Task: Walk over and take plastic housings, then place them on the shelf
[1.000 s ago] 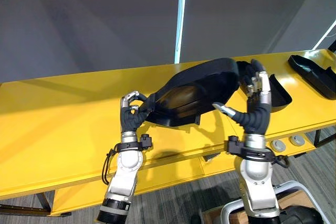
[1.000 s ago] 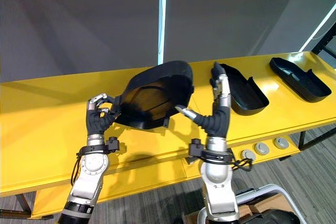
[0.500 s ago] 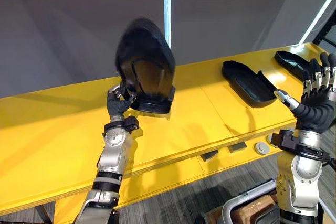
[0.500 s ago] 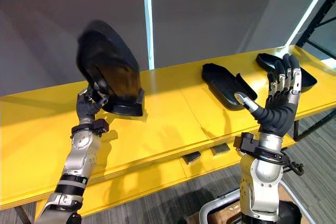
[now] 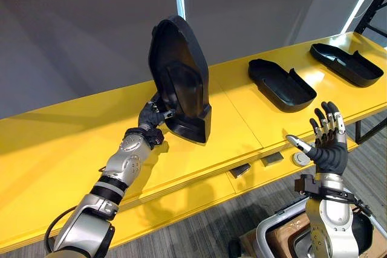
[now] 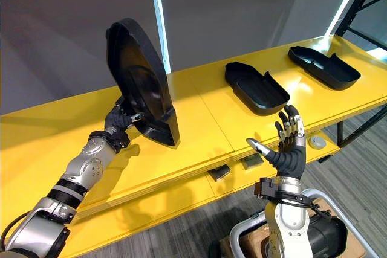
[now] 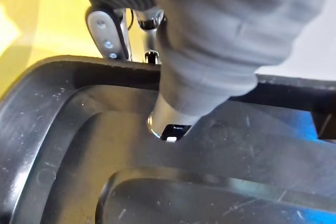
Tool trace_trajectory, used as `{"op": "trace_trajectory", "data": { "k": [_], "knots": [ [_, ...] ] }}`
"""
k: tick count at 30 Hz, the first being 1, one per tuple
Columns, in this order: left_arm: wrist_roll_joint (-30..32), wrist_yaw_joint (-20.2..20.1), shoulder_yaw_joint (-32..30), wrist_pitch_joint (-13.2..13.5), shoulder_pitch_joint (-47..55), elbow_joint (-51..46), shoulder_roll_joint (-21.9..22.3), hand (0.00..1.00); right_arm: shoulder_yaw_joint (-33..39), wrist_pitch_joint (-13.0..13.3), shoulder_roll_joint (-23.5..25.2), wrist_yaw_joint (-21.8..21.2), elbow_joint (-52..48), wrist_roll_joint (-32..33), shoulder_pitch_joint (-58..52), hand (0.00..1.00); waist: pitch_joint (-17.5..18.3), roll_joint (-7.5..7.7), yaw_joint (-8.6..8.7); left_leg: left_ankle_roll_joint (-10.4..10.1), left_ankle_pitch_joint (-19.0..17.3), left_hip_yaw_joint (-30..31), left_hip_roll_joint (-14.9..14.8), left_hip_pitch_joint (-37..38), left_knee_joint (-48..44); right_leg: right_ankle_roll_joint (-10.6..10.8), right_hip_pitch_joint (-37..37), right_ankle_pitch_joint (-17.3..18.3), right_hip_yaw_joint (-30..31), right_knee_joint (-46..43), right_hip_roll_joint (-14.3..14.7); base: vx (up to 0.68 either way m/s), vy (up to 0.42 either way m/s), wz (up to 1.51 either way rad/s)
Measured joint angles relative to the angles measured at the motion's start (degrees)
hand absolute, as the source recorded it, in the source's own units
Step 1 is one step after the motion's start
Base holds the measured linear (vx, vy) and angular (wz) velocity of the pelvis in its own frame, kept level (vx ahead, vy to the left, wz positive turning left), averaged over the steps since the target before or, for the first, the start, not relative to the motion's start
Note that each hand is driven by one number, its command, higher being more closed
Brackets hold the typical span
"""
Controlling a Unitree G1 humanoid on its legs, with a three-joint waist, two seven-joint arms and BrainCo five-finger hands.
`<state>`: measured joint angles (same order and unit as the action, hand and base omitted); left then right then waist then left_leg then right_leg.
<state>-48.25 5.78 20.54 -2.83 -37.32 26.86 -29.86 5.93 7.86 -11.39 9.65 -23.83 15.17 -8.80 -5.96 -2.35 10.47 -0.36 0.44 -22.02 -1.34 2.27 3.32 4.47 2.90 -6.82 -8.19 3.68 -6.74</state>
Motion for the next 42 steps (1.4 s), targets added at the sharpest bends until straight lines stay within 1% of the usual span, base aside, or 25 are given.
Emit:
{"op": "trace_trajectory", "data": {
  "k": [2, 3, 4, 8, 10, 12, 14, 17, 18, 22, 28, 34, 42],
  "knots": [
    [0.2, -1.3, 1.3, -1.2, -1.5, 3.6, -1.6, 1.00, -2.1, -0.2, 0.2, -0.8, 0.0, 0.0, -0.8, 0.00, 0.0, -0.15, 0.00, -0.1, 0.5, 0.0, 0.0, 0.1, 0.7, -0.2, 0.2, -0.2, 0.0, 0.2, 0.0, -0.04, -0.020, 0.00],
    [0.2, -1.5, 1.4, -1.4, -1.8, 4.7, -1.6, 1.00, -2.5, -0.3, 0.1, -1.2, 0.0, 0.0, -0.9, 0.00, 0.0, -0.15, -0.07, -0.1, 0.5, 0.0, 0.0, 0.0, 0.7, -0.4, 0.2, -0.3, 0.1, 0.5, 0.0, -0.05, -0.019, 0.02],
    [0.2, -2.0, 1.4, -1.5, -2.9, 6.8, -1.6, 1.00, -2.7, -0.4, 0.1, -2.1, 0.0, 0.0, -1.0, 0.00, 0.0, -0.15, -0.17, -0.3, 0.6, 0.1, 0.0, -0.4, 0.7, -0.6, 0.2, -0.5, 0.1, 1.0, -0.1, -0.04, -0.011, 0.03],
    [0.3, -3.7, 1.5, -1.6, -4.5, 10.9, -1.8, 1.00, -2.7, -0.4, 0.1, -2.6, 0.0, 0.0, -1.1, 0.00, 0.0, -0.15, -0.13, -0.3, 0.6, 0.1, 0.0, -0.3, 0.7, -0.6, 0.2, -0.5, 0.1, 1.0, 0.0, -0.02, -0.010, 0.00],
    [1.8, -4.4, 1.6, -1.6, -6.4, 15.0, -1.7, 1.00, -2.8, -0.5, 0.3, -3.1, 0.0, 0.0, -1.1, 0.00, 0.0, -0.15, -0.07, -0.3, 0.6, 0.0, 0.0, -0.3, 0.7, -0.7, 0.2, -0.5, 0.1, 1.0, 0.0, -0.02, -0.009, -0.01],
    [5.5, -5.2, 1.2, -2.0, -9.5, 22.0, -1.3, 1.00, -2.8, -0.5, 0.8, -3.8, 0.0, 0.0, -1.2, 0.00, -0.1, -0.14, 0.10, -0.3, 0.6, 0.0, 0.0, -0.3, 0.7, -0.8, 0.2, -0.6, 0.1, 1.0, 0.0, -0.05, -0.014, -0.02],
    [7.6, -5.4, 1.1, -2.3, -11.4, 26.2, -1.3, 1.00, -3.0, -0.5, 1.2, -4.3, 0.0, 0.0, -1.2, 0.00, -0.1, -0.13, 0.43, -0.3, 0.7, 0.0, 0.0, -0.4, 0.8, -0.8, 0.3, -0.6, 0.2, 1.0, 0.0, -0.05, -0.017, -0.01],
    [9.2, -6.0, -0.9, -3.0, -13.6, 31.6, -1.3, 1.00, -4.2, -0.5, 1.2, -4.8, -0.2, 0.0, -1.1, 0.00, -0.2, -0.13, 0.61, -0.3, 1.1, -0.3, 0.0, -1.1, 1.1, -1.1, 1.4, -1.0, 0.7, 1.1, 0.1, -0.05, -0.017, -0.05],
    [9.2, -6.1, -1.3, -3.1, -14.3, 32.8, -1.4, 0.00, -4.4, -0.5, 1.2, -5.1, -0.2, 0.0, -1.1, 0.00, -0.6, -0.12, 0.60, -0.3, 1.2, -0.5, 0.0, -1.1, 1.3, -1.2, 1.5, -1.1, 0.8, 1.1, 0.1, -0.04, -0.016, -0.08],
    [11.9, -6.3, -1.7, -3.9, -16.2, 36.2, -1.4, 0.00, -4.4, -0.5, 2.2, -5.8, -0.3, -0.1, -1.1, 0.00, -1.4, -0.21, 0.73, -0.3, 1.4, -1.0, 0.0, -1.4, 1.6, -1.2, 2.3, -1.2, 1.3, 1.1, 0.3, -0.04, -0.016, -0.07],
    [15.4, -8.4, -2.3, -4.2, -18.6, 36.8, -2.4, 0.00, -4.4, -0.6, 2.6, -6.7, -0.6, -0.1, -2.4, 0.00, -2.6, -0.50, 1.12, -0.3, 1.6, -1.0, 0.0, -2.5, 1.6, -1.3, 3.3, -1.4, 1.3, 1.1, 0.3, -0.02, -0.005, 0.00],
    [19.5, -9.0, -2.9, -4.6, -19.6, 36.6, -2.5, 0.00, -5.0, -0.6, 3.7, -7.6, -2.1, -0.1, -4.0, 0.00, -3.3, -0.86, 1.17, -0.3, 1.6, -0.8, 0.0, -2.5, 1.5, -1.3, 3.2, -1.4, 1.2, 1.1, 0.2, -0.03, -0.002, 0.01],
    [28.8, -10.0, -3.4, -4.6, -21.4, 36.1, -2.5, 0.00, -5.0, -0.5, 4.5, -8.8, -2.5, -0.1, -6.6, 0.00, -4.1, -0.95, 1.20, -0.3, 1.9, -0.1, -0.1, -2.6, 1.6, -1.3, 2.9, -1.4, 0.5, 1.1, 0.2, -0.04, -0.004, 0.04]
  ]
}}
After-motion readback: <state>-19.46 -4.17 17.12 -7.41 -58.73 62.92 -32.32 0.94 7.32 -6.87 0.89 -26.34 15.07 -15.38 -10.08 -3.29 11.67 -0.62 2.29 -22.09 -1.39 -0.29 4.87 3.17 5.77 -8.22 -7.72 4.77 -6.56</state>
